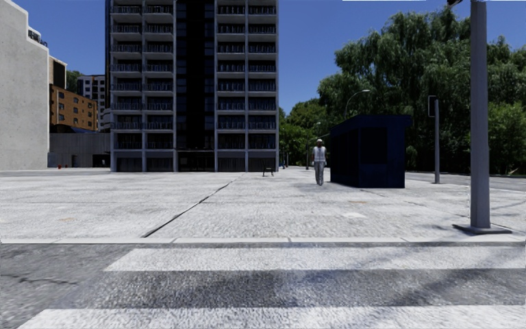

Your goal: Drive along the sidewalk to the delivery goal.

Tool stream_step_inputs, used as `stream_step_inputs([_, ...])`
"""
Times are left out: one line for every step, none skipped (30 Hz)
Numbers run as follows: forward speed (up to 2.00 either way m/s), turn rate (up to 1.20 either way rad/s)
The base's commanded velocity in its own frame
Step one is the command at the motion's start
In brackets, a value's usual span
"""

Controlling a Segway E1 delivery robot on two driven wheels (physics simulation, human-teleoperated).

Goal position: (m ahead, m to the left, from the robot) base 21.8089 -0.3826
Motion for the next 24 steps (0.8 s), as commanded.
stream_step_inputs([2.00,0.00])
stream_step_inputs([2.00,0.00])
stream_step_inputs([2.00,0.00])
stream_step_inputs([2.00,0.00])
stream_step_inputs([2.00,0.00])
stream_step_inputs([2.00,0.00])
stream_step_inputs([2.00,0.00])
stream_step_inputs([2.00,0.00])
stream_step_inputs([2.00,0.00])
stream_step_inputs([2.00,0.00])
stream_step_inputs([2.00,0.00])
stream_step_inputs([2.00,0.00])
stream_step_inputs([2.00,0.00])
stream_step_inputs([2.00,0.00])
stream_step_inputs([2.00,0.00])
stream_step_inputs([2.00,0.00])
stream_step_inputs([2.00,0.00])
stream_step_inputs([2.00,0.00])
stream_step_inputs([2.00,0.00])
stream_step_inputs([2.00,0.00])
stream_step_inputs([2.00,0.00])
stream_step_inputs([2.00,0.00])
stream_step_inputs([2.00,0.00])
stream_step_inputs([2.00,0.00])
